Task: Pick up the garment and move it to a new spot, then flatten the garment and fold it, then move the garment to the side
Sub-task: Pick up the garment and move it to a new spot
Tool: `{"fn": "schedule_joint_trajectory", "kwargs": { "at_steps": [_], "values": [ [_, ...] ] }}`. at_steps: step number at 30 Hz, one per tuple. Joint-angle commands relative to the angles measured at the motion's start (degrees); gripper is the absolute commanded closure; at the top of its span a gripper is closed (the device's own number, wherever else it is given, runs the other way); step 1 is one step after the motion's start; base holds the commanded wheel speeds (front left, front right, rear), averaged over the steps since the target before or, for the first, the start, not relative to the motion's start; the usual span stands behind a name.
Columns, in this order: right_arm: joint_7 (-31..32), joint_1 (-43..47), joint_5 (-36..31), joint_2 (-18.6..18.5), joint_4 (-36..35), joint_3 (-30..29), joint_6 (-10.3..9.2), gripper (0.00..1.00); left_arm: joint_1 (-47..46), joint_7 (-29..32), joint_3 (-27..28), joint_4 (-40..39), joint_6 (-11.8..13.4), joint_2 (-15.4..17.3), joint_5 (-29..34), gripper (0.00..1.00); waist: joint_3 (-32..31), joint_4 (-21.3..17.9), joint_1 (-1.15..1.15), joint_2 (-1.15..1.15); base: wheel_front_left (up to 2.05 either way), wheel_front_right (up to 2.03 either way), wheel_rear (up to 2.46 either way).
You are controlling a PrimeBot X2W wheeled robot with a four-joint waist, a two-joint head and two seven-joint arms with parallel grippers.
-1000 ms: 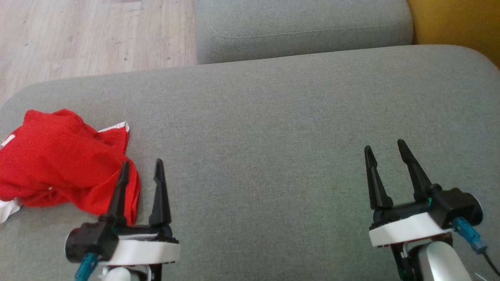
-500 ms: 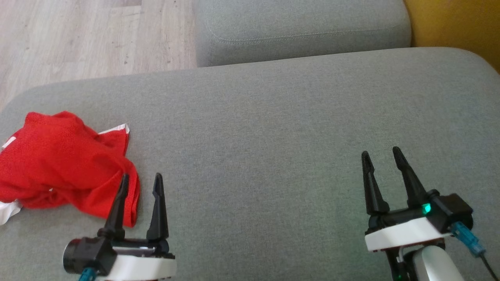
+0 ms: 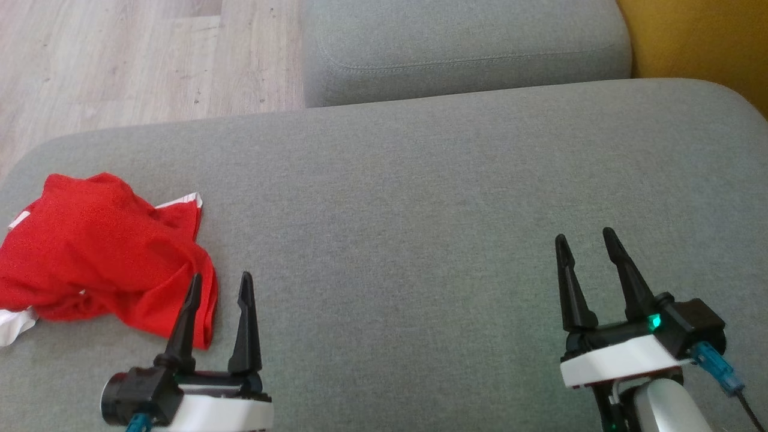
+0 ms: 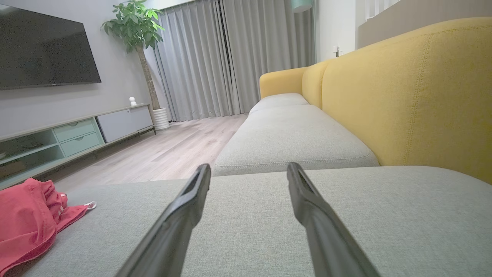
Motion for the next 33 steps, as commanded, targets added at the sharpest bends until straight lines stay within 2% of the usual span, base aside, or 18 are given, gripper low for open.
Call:
{"fn": "schedule_joint_trajectory", "kwargs": {
  "at_steps": [1, 8, 12, 27, 33],
  "values": [
    [-0.6, -1.6, 0.1, -0.5, -1.6, 1.2, -0.04, 0.0, -1.5, -0.5, 1.3, -1.7, 0.4, -0.1, -0.4, 0.0, 0.0, 0.0, 0.0, 0.0, 0.0, 0.0, 0.0],
    [-0.6, -1.4, 0.3, -0.5, -1.7, 1.2, -0.04, 0.0, -1.3, -0.5, 1.1, -1.5, 0.3, -0.1, -0.5, 0.0, -0.2, 0.7, 0.0, 0.0, 0.0, 0.0, 0.0],
    [-0.6, -1.0, 0.7, -0.5, -1.8, 1.8, -0.04, 0.0, -1.3, -0.5, 1.4, -1.5, 0.5, -0.1, -0.4, 0.0, -0.6, 2.6, 0.0, 0.0, 0.0, 0.0, 0.0],
    [-0.6, 0.4, 2.2, -0.5, -1.8, 5.3, -0.04, 0.0, -0.1, -0.5, 4.5, -1.3, 1.3, -0.1, 0.7, 0.0, -2.5, 14.8, 0.0, 0.0, 0.0, 0.0, 0.0],
    [-0.6, 0.6, 3.0, -0.5, -1.6, 6.5, -0.04, 0.0, 0.6, -0.5, 5.9, -1.7, 1.4, -0.1, 0.8, 0.0, -3.2, 18.3, 0.0, 0.0, 0.0, 0.0, 0.0]
  ]
}}
